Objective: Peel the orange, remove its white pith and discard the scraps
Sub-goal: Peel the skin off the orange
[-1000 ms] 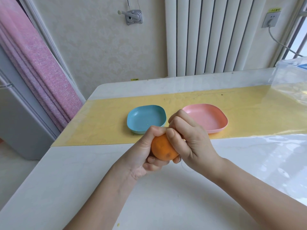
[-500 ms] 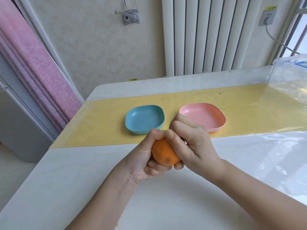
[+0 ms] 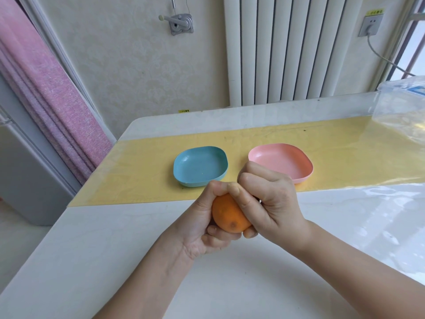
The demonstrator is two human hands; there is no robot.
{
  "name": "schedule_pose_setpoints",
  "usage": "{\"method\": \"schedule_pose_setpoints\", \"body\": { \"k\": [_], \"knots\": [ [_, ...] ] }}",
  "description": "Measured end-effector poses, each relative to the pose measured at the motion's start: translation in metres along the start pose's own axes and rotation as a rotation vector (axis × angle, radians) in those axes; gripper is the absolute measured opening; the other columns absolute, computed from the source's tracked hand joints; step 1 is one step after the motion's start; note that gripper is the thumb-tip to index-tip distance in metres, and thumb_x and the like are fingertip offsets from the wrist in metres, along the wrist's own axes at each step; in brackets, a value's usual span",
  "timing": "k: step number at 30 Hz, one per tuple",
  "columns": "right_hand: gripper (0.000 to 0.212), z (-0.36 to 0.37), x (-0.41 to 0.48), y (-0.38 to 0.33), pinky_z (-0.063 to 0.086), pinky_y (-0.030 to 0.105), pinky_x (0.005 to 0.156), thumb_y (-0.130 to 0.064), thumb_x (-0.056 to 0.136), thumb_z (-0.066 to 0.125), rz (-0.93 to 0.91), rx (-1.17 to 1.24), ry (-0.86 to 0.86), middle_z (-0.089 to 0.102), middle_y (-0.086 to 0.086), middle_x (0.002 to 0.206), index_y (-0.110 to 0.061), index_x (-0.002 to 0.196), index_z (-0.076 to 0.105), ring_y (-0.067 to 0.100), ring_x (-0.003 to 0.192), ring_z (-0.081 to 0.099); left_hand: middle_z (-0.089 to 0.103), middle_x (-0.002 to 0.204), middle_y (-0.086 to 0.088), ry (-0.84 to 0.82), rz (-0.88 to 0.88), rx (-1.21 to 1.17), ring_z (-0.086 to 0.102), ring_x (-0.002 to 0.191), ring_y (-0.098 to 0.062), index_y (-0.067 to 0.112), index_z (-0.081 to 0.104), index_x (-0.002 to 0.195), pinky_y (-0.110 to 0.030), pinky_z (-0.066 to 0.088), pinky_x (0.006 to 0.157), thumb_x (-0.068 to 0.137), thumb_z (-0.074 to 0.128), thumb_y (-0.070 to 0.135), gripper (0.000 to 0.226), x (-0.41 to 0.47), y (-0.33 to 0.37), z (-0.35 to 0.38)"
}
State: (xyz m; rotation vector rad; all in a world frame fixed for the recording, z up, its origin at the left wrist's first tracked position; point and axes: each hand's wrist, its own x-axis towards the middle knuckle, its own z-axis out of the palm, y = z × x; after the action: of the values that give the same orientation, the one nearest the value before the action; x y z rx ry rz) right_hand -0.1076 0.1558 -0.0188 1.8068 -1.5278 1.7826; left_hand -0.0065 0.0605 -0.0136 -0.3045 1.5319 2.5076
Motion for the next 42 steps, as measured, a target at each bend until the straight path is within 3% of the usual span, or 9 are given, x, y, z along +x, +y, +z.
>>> {"method": "schedule_pose_setpoints", "body": {
  "k": [9, 14, 17, 19, 24, 27, 31, 34, 42],
  "knots": [
    [0.046, -0.008, -0.001, 0.016, 0.037, 0.02, 0.05, -0.037, 0.099, 0.044, -0.085, -0.229, -0.01, 0.049, 0.006, 0.073, -0.003, 0.07, 0.054, 0.013, 0.059, 0.041, 0.062, 0.065, -0.004, 0.091, 0.131, 0.131, 0.029, 0.037, -0.001, 0.023, 0.068, 0.077, -0.01, 0.021, 0.031, 0.058, 0.071, 0.059, 0.04, -0.002, 0.003, -0.005],
    [0.046, -0.005, -0.006, 0.028, 0.049, 0.017, 0.072, -0.057, 0.081, 0.06, 0.372, -0.075, -0.123, 0.049, -0.011, 0.109, -0.025, 0.115, 0.057, 0.008, 0.088, 0.058, 0.063, 0.079, 0.002, 0.508, 0.415, 0.553, 0.057, 0.063, -0.015, 0.023, 0.06, 0.104, -0.025, 0.047, 0.051, 0.062, 0.073, 0.044, 0.048, 0.001, 0.008, -0.022],
    [0.048, -0.005, -0.006, 0.03, 0.051, 0.019, 0.074, -0.056, 0.073, 0.07, 0.564, 0.035, -0.125, 0.059, -0.013, 0.099, -0.028, 0.111, 0.064, 0.003, 0.086, 0.061, 0.064, 0.104, 0.015, 0.623, 0.461, 0.774, 0.065, 0.09, -0.009, 0.04, 0.052, 0.107, -0.023, 0.055, 0.073, 0.067, 0.083, 0.022, 0.054, 0.004, 0.002, -0.024],
    [0.044, -0.007, -0.007, 0.032, 0.053, 0.025, 0.078, -0.047, 0.069, 0.072, 0.628, 0.11, -0.116, 0.063, -0.011, 0.091, -0.026, 0.107, 0.069, 0.006, 0.084, 0.065, 0.059, 0.105, 0.017, 0.687, 0.453, 0.906, 0.062, 0.086, -0.002, 0.043, 0.045, 0.105, -0.014, 0.05, 0.069, 0.071, 0.08, 0.014, 0.057, 0.006, -0.003, -0.021],
    [0.039, -0.007, -0.011, 0.034, 0.048, 0.014, 0.077, -0.031, 0.077, 0.073, 0.551, 0.139, -0.136, 0.062, -0.007, 0.091, -0.014, 0.112, 0.071, -0.001, 0.086, 0.064, 0.053, 0.1, 0.017, 0.843, 0.502, 0.926, 0.058, 0.08, 0.0, 0.039, 0.04, 0.102, -0.007, 0.044, 0.061, 0.069, 0.079, 0.015, 0.057, 0.012, -0.005, -0.018],
    [0.03, -0.002, -0.014, 0.033, 0.04, 0.003, 0.069, -0.026, 0.09, 0.063, 0.381, -0.056, -0.106, 0.056, -0.01, 0.084, -0.009, 0.114, 0.069, -0.006, 0.078, 0.056, 0.055, 0.099, 0.016, 0.875, 0.549, 0.9, 0.055, 0.081, 0.011, 0.032, 0.043, 0.103, -0.005, 0.042, 0.062, 0.06, 0.088, 0.023, 0.062, 0.014, -0.005, -0.013],
    [0.033, 0.002, -0.016, 0.031, 0.04, 0.02, 0.056, -0.024, 0.096, 0.043, 0.158, -0.343, -0.083, 0.054, 0.004, 0.078, -0.006, 0.1, 0.07, 0.015, 0.062, 0.05, 0.056, 0.091, 0.014, 0.868, 0.589, 0.918, 0.055, 0.077, 0.009, 0.026, 0.045, 0.1, -0.007, 0.042, 0.062, 0.062, 0.085, 0.015, 0.056, 0.016, -0.01, -0.012],
    [0.022, 0.001, -0.013, 0.032, 0.035, 0.029, 0.046, -0.01, 0.091, 0.045, 0.047, -0.481, -0.09, 0.048, 0.008, 0.07, -0.002, 0.077, 0.06, 0.018, 0.052, 0.038, 0.057, 0.09, 0.013, 0.859, 0.554, 0.905, 0.055, 0.075, 0.007, 0.028, 0.045, 0.098, -0.009, 0.044, 0.062, 0.063, 0.084, 0.012, 0.055, 0.018, -0.013, -0.013],
    [0.032, -0.005, -0.01, 0.039, 0.03, 0.03, 0.046, -0.02, 0.095, 0.039, 0.103, -0.428, -0.099, 0.045, 0.004, 0.066, -0.006, 0.07, 0.052, 0.018, 0.051, 0.036, 0.058, 0.089, 0.013, 0.803, 0.531, 0.864, 0.057, 0.074, 0.004, 0.031, 0.045, 0.097, -0.01, 0.046, 0.064, 0.054, 0.077, 0.027, 0.053, 0.018, -0.014, -0.012]
  ]
}}
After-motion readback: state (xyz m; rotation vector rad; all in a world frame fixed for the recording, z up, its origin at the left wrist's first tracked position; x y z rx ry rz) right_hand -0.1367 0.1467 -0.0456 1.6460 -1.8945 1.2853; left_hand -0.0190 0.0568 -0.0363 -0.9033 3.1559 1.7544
